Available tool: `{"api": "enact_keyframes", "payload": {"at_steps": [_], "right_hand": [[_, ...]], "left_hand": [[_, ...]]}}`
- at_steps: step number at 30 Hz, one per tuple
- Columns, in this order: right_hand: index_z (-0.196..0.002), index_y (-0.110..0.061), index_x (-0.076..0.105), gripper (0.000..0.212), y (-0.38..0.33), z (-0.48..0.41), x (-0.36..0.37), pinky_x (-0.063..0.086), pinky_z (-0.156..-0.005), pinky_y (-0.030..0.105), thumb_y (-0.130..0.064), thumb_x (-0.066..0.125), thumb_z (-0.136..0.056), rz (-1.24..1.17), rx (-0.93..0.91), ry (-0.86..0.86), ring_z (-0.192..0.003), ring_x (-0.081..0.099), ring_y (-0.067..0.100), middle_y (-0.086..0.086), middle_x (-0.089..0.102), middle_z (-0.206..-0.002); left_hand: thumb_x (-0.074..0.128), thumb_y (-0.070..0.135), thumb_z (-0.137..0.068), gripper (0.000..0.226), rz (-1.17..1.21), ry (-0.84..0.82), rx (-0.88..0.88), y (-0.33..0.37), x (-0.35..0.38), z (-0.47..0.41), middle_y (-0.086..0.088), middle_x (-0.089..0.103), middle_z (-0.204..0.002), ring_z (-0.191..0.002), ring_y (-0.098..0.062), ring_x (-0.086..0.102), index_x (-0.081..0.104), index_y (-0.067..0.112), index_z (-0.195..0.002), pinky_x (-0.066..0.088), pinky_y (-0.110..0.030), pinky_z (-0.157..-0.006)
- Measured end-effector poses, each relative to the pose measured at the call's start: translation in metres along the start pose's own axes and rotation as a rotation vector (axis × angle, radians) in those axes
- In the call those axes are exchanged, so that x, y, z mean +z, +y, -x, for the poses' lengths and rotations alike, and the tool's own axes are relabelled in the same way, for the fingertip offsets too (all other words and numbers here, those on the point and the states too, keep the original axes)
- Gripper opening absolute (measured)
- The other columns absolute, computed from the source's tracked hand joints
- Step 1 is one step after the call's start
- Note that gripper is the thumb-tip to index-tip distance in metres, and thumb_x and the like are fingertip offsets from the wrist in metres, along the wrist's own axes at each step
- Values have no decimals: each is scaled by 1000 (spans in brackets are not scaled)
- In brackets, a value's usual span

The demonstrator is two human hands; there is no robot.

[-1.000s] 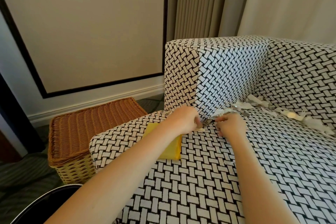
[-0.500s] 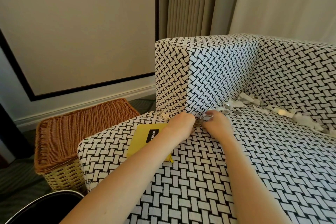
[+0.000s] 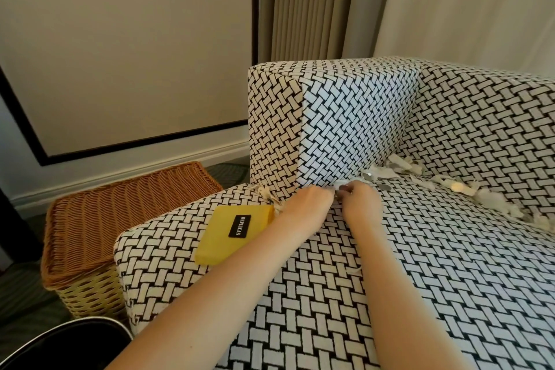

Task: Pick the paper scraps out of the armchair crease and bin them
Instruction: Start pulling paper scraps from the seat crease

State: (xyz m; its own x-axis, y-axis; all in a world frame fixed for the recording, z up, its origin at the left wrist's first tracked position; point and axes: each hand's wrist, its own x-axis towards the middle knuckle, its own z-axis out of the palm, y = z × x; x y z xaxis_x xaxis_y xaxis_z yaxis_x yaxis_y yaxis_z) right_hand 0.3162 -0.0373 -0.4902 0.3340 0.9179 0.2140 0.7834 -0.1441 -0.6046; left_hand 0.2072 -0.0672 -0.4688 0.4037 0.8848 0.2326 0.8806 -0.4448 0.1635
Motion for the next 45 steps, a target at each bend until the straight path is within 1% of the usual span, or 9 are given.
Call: {"api": "enact_keyframes", "payload": {"at_steps": [5, 10, 15, 21, 26, 33, 37, 42, 45], "right_hand": [[-116, -5, 57, 27, 8, -5, -8, 51, -73, 34, -10, 42, -94, -291, 67, -21, -85, 62, 23, 13, 59, -116], [-130, 1, 41, 34, 4, -3, -27, 52, -58, 27, -1, 35, -96, -1084, 456, -235, -69, 58, 17, 12, 58, -81], [-96, 0, 50, 17, -5, 7, -28, 45, -40, 15, 0, 33, -94, -1446, 549, -471, -65, 48, 15, 12, 50, -80], [-90, -4, 48, 14, -14, 17, -31, 26, -29, 10, -6, 35, -96, -1190, 399, -828, -34, 33, 4, 4, 45, -62], [-96, -1, 57, 19, -38, 40, -42, 35, -37, 10, -7, 38, -96, -823, 103, -1092, -46, 41, 4, 4, 54, -68], [-109, 2, 56, 20, -73, 64, -33, 57, -68, 18, 2, 48, -91, -530, -47, -1118, -69, 65, 9, 10, 65, -88], [-111, 6, 57, 23, -84, 72, -34, 56, -72, 20, 4, 49, -89, -495, -80, -1032, -78, 65, 15, 13, 65, -95], [-104, 9, 61, 23, -96, 73, -38, 56, -80, 28, -6, 52, -89, -271, -215, -839, -79, 64, 20, 15, 64, -92], [-107, 0, 65, 26, -100, 74, -42, 55, -83, 32, 5, 55, -83, -274, -210, -869, -88, 66, 26, 16, 68, -101]], "left_hand": [[45, -5, -92, 47, 118, 5, -43, 3, 3, -9, -14, 63, -107, -97, -27, 61, 41, 11, -136, 52, -34, -83], [47, 2, -92, 28, 140, -82, -143, 1, 1, -16, -10, 63, -106, -95, -23, 60, 60, 7, -117, 48, -29, -82], [50, 0, -88, 36, 261, -98, -160, -2, -18, -6, -8, 63, -113, -104, -22, 58, 63, 14, -118, 44, -25, -84], [61, 9, -85, 26, 370, -116, -213, -21, -61, 13, 1, 65, -112, -76, -5, 57, 67, 14, -110, 46, -17, -70], [62, 45, -82, 49, 140, -509, -371, -57, -80, 35, 1, 52, -129, -115, -18, 50, 59, 20, -124, 41, -30, -94], [58, 39, -84, 48, 251, -460, -522, -69, -88, 48, 0, 49, -137, -122, -19, 48, 55, 21, -129, 41, -29, -92], [57, 39, -82, 44, 403, -446, -639, -72, -94, 55, -1, 50, -116, -102, -20, 48, 58, 17, -120, 39, -24, -52], [53, 25, -79, 38, 721, -396, -674, -78, -97, 55, 1, 46, -124, -112, -21, 40, 59, 23, -116, 44, -55, -77], [50, 25, -80, 38, 684, -418, -668, -74, -98, 54, 1, 46, -124, -116, -24, 41, 59, 22, -118, 43, -57, -79]]}}
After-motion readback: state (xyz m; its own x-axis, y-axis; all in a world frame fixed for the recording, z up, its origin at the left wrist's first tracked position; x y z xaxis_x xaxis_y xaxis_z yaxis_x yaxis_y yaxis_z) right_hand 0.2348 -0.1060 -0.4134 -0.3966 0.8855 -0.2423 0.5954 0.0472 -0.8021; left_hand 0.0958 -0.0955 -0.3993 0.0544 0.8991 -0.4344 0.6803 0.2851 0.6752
